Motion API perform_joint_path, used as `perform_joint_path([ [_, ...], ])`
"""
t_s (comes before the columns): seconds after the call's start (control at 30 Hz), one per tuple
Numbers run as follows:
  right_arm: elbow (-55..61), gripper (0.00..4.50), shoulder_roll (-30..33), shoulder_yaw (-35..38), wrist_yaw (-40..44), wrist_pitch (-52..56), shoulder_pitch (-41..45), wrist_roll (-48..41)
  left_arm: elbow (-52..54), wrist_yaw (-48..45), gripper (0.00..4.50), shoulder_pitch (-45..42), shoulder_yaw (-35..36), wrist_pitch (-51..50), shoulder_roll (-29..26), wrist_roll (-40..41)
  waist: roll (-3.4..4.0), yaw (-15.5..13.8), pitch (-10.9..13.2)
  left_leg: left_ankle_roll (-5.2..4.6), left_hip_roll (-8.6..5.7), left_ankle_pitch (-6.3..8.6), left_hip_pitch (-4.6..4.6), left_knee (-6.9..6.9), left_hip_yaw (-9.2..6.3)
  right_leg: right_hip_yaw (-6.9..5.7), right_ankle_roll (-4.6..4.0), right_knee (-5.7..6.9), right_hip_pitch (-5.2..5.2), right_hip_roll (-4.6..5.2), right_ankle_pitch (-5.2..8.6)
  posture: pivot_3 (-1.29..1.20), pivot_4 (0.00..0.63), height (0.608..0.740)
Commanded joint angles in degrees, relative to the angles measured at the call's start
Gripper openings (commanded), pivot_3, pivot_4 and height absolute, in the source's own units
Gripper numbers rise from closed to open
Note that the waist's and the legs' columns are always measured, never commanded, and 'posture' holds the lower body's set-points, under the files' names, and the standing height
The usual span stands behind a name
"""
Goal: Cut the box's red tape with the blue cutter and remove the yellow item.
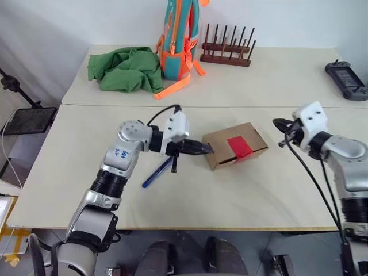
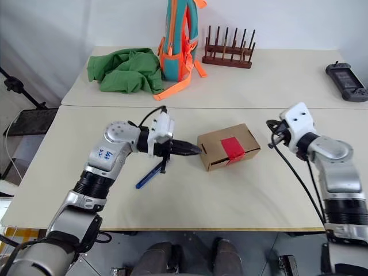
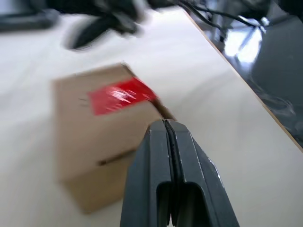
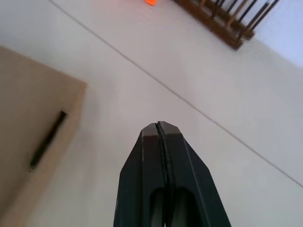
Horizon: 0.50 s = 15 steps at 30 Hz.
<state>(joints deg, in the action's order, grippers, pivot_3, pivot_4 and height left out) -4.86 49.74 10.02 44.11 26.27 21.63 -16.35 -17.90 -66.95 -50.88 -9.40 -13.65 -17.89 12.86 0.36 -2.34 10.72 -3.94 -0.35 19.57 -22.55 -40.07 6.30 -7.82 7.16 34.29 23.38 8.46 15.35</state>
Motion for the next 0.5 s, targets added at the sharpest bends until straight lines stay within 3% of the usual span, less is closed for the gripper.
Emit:
perform_joint_path([
  [0.03,15.4,0.0,5.73,2.19,6.31,19.02,-8.3,-9.95,-17.2,10.8,0.02,-9.36,-0.79,5.59,2.67,-7.43,-0.05,-0.62,-0.02,-0.03,-0.01,-0.01,-0.04,-0.05,-0.06,-0.06,0.01,-0.07,-0.02,-0.01,-0.01,0.0,0.15,0.74],
  [0.23,23.8,0.0,2.53,0.06,3.22,24.66,-10.5,-12.72,-31.27,10.65,0.02,-14.66,-5.88,11.19,5.51,-14.62,-0.09,0.64,0.0,-0.14,-0.03,0.06,0.1,0.01,0.23,0.11,0.12,-0.14,0.0,0.03,-0.12,0.0,0.15,0.74],
  [0.5,19.12,0.0,-1.59,-5.59,0.74,19.27,-2.6,-8.5,-24.6,-2.42,0.02,-12.21,-6.45,5.21,6.23,-11.17,-0.1,0.95,0.0,-0.1,-0.02,0.06,-0.07,-0.02,0.29,0.11,0.1,-0.11,0.21,0.02,-0.13,0.0,0.15,0.74],
])
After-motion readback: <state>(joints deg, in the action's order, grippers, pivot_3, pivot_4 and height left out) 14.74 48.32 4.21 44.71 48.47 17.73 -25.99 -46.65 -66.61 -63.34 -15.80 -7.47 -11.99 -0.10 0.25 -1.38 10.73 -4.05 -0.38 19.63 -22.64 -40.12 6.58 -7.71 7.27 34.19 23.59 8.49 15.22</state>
